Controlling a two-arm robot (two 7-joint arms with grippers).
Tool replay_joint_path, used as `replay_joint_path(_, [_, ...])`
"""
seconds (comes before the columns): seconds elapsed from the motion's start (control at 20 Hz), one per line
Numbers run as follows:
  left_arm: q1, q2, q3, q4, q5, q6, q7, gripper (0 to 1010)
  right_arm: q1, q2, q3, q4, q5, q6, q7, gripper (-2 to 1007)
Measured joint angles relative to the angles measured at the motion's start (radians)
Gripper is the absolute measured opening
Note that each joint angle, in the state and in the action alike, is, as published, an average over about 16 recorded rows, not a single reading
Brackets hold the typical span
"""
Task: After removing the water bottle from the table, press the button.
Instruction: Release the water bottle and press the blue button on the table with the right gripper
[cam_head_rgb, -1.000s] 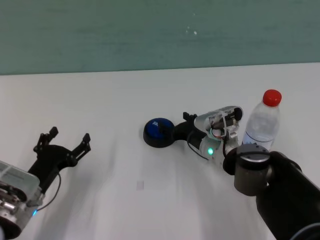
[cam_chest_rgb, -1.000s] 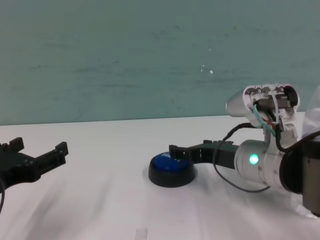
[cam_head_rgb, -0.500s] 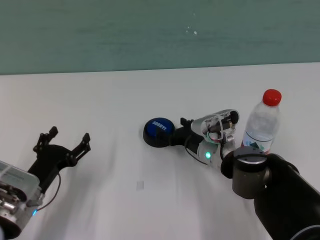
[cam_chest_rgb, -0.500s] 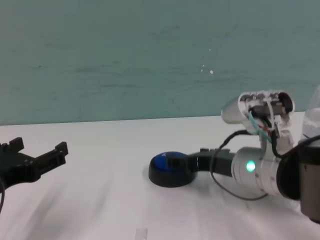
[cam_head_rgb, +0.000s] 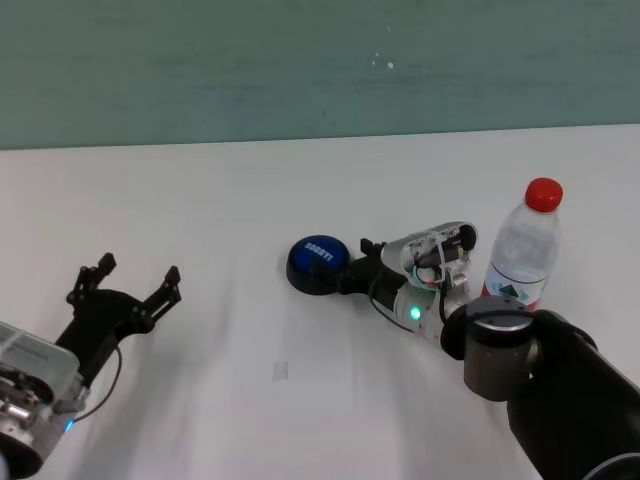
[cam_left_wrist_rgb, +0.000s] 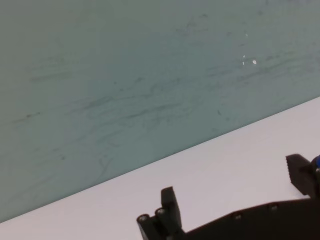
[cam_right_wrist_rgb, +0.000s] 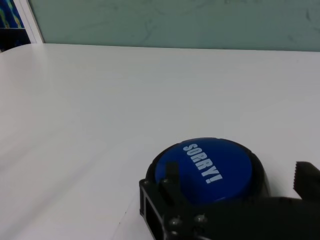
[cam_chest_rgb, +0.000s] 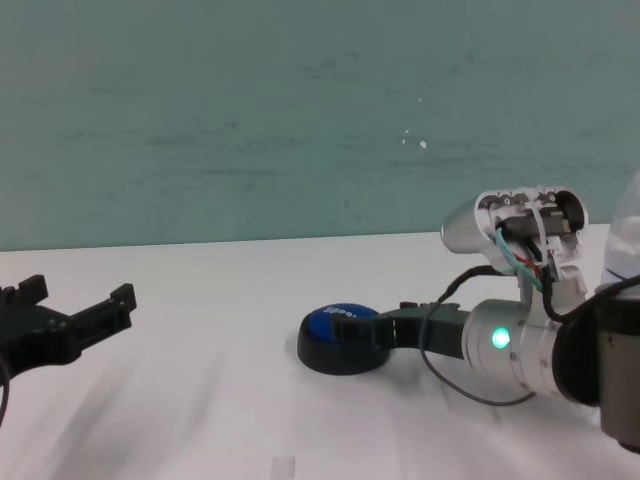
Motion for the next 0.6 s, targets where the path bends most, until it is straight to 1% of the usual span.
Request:
replay_joint_path(0.15, [0.0, 0.0, 0.0, 0.0, 0.0, 0.0, 0.0, 1003, 0.002, 0.0, 0.001, 0.002, -0.001, -0.002, -0.001, 1003])
replay_joint_path(0.4, [0.0, 0.0, 0.0, 0.0, 0.0, 0.0, 0.0, 1003, 0.007, -0.002, 0.002, 0.0, -0.003, -0.013, -0.001, 1003])
replay_joint_path(0.6, [0.0, 0.0, 0.0, 0.0, 0.0, 0.0, 0.0, 1003, 0.007, -0.002, 0.001, -0.012, -0.005, -0.021, 0.0, 1003])
